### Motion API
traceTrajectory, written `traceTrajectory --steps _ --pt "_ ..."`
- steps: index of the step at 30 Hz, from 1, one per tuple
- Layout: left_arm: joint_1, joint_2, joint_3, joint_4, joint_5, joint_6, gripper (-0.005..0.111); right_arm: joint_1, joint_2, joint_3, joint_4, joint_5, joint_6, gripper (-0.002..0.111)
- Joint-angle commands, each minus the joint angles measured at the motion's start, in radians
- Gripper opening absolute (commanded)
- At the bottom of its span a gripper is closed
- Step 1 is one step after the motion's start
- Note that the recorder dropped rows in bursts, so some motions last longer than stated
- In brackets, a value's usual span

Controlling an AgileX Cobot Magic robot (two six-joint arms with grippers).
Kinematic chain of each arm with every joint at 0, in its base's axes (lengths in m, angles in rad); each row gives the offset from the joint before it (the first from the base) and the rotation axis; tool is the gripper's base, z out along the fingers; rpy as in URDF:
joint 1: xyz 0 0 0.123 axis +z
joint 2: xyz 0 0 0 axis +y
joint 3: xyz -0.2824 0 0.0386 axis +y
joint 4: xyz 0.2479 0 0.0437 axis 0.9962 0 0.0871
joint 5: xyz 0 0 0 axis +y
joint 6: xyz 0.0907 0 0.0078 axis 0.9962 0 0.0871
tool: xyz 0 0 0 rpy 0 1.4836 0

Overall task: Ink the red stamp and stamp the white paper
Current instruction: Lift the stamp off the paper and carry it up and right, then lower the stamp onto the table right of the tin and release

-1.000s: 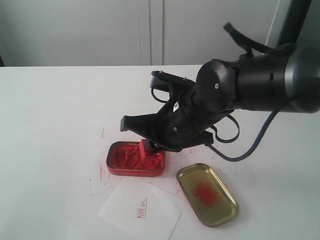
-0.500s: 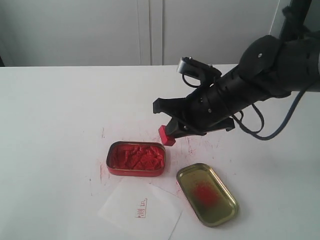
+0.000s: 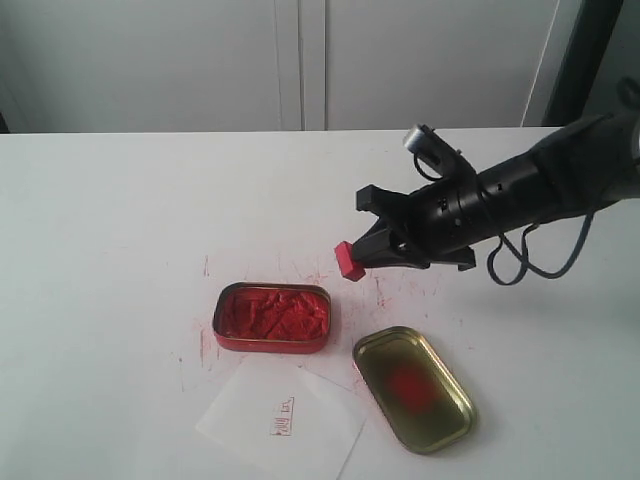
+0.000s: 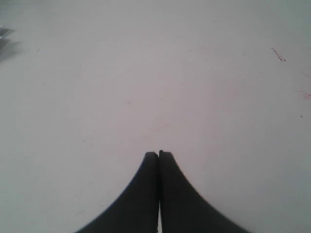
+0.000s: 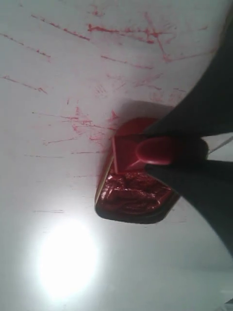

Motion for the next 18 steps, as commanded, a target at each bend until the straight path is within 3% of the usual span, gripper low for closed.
traceTrajectory --steps 1,18 --pt "0.001 -0.004 0.005 -0.001 0.001 -0.003 0.0 -0.009 0.054 0.001 0.13 0.001 -0.064 0.0" --pt "0.001 -0.004 0.005 -0.001 0.001 -0.003 0.0 -0.009 0.14 0.001 0.202 -0.089 -0.08 0.0"
